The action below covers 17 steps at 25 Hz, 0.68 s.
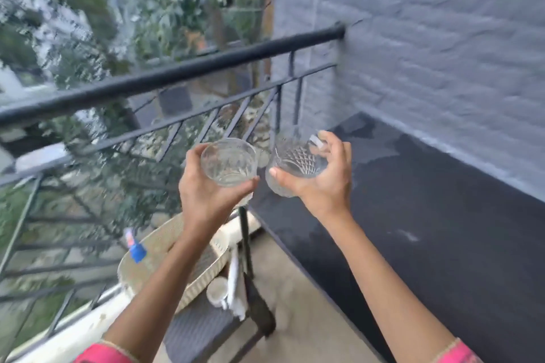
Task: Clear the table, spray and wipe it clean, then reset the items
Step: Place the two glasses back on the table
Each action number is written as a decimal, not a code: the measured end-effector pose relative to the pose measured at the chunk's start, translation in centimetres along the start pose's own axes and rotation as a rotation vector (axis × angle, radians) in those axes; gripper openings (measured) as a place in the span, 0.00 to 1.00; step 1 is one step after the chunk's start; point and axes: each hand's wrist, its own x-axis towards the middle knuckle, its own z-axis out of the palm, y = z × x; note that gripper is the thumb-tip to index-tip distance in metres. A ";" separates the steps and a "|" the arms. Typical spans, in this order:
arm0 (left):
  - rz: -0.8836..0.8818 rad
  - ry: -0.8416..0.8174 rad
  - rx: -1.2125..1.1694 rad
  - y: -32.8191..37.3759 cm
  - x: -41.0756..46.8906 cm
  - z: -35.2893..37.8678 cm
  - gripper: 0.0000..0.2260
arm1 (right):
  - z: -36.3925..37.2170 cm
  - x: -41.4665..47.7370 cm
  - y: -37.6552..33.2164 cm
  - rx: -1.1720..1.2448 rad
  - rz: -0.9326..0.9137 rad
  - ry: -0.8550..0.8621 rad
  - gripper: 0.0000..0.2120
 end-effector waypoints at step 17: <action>0.132 -0.578 -0.252 18.4 -14.0 37.1 0.34 | -40.1 0.2 13.5 -0.380 0.342 0.628 0.46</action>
